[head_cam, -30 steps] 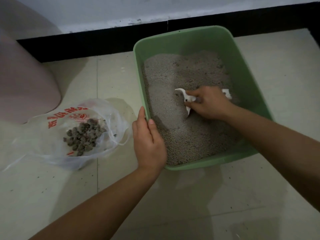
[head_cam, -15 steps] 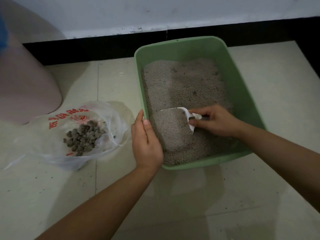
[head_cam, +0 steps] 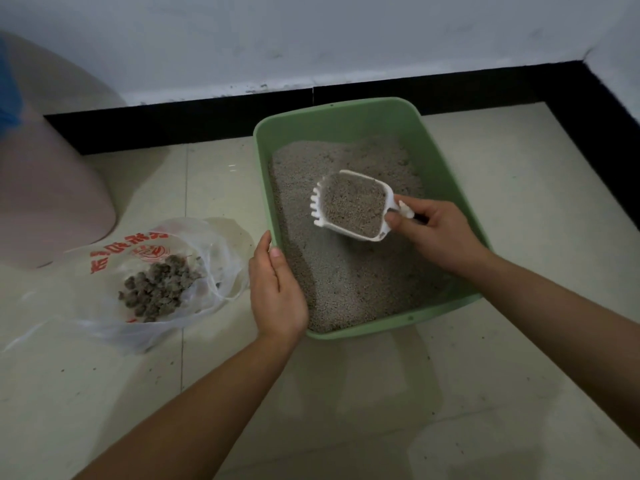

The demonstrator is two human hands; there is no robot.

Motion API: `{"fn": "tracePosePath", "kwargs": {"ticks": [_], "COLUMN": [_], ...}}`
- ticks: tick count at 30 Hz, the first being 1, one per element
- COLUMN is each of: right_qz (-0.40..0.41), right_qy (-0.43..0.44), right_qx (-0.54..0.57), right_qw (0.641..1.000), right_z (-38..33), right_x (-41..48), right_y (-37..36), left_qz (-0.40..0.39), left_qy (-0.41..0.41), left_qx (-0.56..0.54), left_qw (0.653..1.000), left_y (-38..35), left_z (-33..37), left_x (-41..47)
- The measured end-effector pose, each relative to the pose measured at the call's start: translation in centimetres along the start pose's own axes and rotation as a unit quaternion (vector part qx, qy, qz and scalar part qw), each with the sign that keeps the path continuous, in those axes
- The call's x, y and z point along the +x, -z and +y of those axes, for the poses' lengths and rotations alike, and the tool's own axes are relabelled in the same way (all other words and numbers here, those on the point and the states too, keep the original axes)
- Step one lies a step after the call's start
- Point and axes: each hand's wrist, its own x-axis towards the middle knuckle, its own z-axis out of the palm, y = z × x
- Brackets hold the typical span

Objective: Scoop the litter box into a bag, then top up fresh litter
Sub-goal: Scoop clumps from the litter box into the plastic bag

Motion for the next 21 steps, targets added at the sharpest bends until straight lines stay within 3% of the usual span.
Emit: {"fn": "tracePosePath", "kwargs": {"ticks": [6,21], "right_qz": [0.037,0.038], "right_qy": [0.003,0.010], "right_qx": [-0.033,-0.111], "right_qw": [0.999,0.993], "right_z": [-1.0,-2.1], "right_x": [0.1,-0.4], "right_y": [-0.1,-0.8], "left_qz": [-0.001,0.003], "left_qy": [0.000,-0.001], "left_qx": [0.006,0.005], "left_qw": [1.000,1.000], "left_y": [0.1,0.0], "left_z": [-0.1,-0.1], "left_x": [0.0,0.1]}}
